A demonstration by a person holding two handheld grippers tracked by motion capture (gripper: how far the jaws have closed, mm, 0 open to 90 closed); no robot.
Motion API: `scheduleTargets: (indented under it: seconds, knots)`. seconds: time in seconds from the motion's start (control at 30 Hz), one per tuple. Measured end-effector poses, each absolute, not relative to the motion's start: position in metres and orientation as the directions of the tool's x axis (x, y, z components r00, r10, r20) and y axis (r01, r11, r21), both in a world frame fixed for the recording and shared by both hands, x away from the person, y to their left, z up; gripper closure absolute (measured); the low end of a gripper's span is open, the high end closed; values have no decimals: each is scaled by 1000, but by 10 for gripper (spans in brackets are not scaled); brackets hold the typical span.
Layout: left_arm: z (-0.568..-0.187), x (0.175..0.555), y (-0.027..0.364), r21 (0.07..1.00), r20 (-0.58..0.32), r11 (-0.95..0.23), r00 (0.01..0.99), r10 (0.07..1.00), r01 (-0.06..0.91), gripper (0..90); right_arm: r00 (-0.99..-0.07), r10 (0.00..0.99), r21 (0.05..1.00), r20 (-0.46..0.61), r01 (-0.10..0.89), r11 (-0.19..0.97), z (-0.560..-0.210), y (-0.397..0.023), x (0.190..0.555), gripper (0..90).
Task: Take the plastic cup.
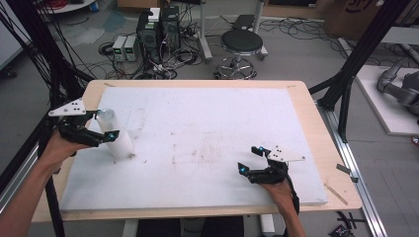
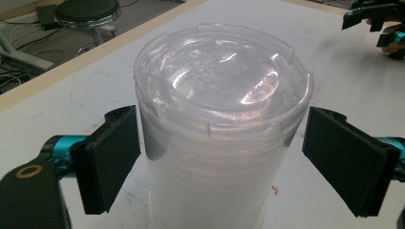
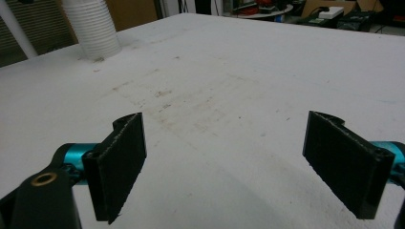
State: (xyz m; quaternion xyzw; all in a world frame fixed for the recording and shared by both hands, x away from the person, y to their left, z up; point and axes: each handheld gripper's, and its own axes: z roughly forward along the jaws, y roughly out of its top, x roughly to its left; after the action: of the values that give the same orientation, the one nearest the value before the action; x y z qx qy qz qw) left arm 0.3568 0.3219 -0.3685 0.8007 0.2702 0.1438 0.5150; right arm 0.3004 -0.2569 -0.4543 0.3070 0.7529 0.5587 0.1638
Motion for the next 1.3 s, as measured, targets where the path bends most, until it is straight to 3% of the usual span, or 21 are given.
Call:
scheduleTargets:
  seconds: [0.3, 0.83, 1.3]
  knots:
    - [-372, 360, 319, 891, -51, -338, 808, 587, 302, 164, -757, 646, 942, 102, 283, 183, -454, -257, 300, 144]
    - [-374, 362, 321, 879, -75, -341, 803, 592, 334, 321, -755, 648, 942, 104, 284, 180, -454, -257, 300, 144]
    - [-373, 361, 320, 876, -71, -344, 796, 601, 337, 326, -753, 649, 940, 108, 290, 180, -454, -257, 300, 144]
